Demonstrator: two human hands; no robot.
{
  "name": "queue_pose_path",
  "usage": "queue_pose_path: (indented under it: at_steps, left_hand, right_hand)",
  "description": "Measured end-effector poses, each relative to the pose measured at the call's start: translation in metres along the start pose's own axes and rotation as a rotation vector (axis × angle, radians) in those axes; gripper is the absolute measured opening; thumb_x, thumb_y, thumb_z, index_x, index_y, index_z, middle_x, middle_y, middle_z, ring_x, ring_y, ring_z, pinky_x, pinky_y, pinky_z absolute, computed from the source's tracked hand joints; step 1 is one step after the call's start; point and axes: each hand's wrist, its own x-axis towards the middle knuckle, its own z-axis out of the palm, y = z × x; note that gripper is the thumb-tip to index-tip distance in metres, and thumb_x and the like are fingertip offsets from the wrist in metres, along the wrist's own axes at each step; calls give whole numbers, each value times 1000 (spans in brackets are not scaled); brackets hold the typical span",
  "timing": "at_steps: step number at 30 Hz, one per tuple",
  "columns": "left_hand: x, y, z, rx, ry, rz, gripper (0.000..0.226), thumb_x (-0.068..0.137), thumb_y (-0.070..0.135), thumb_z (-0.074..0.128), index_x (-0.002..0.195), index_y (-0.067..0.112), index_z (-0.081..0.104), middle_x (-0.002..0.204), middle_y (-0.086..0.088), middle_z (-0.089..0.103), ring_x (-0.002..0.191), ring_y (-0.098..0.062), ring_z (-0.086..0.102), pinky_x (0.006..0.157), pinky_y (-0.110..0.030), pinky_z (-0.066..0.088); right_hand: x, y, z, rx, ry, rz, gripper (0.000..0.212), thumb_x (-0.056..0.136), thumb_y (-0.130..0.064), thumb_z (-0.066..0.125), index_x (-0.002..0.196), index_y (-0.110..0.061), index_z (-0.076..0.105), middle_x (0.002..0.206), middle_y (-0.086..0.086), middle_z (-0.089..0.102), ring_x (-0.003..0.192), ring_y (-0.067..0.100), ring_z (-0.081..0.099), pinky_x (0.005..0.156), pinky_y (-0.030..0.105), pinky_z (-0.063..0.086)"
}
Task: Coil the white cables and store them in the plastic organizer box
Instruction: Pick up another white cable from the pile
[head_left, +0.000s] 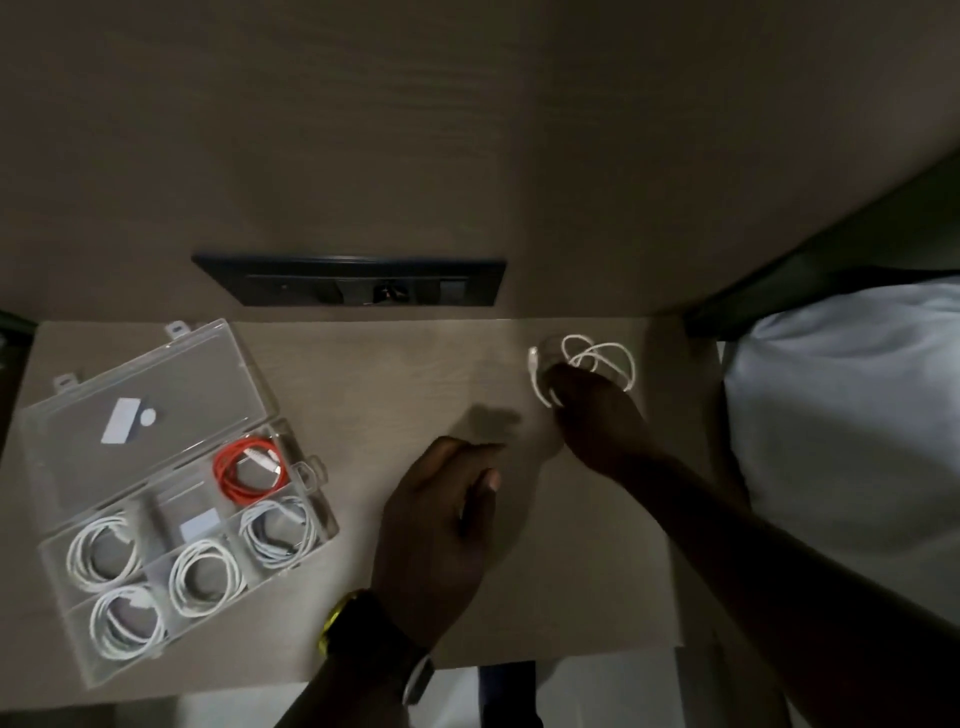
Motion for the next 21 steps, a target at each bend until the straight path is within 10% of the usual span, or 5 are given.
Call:
queue_pose_path:
  at_steps: [4,8,11,16,21]
  left_hand:
    - [34,5,25,127,-175,146,67,79,7,73,141,19,50,143,-2,54,133,-19,44,114,-27,33]
    - [43,6,28,248,-209,143,15,89,15,65,100,11,74,99,-8,73,95,-27,65,80,-27,42]
    - [36,9,19,270,-255,14,20,99,22,56,95,15,74,86,-3,73,81,-24,66,69,-29,40]
    - [31,28,8,-1114,-177,-935,35,93,39,59,64,20,65,50,6,52,49,-11,49,54,-26,46]
    - [31,34,6,-1787,85,-870,38,98,37,47,82,14,73,89,0,75,92,-16,73,80,-31,61]
  right_hand:
    - [-48,-8,-34,230,-22,-212,28,79,-4,75,100,-23,72,97,-11,71,81,1,61,73,9,42]
    - [-56,-16,-45,430,37,-226,18,84,-9,75,95,-24,73,90,-9,67,76,10,65,65,22,50]
    - [-46,-18,-48,349,178,-214,16,87,-9,72,97,-21,73,90,-11,61,76,1,61,64,24,51]
    - [-44,-13,-52,269,-46,-251,29,99,-42,49,105,-24,71,88,-4,51,77,11,58,67,28,49]
    - [-83,-12,-30,266,-279,-258,25,88,-52,63,98,-30,72,84,-11,47,72,7,53,63,23,44]
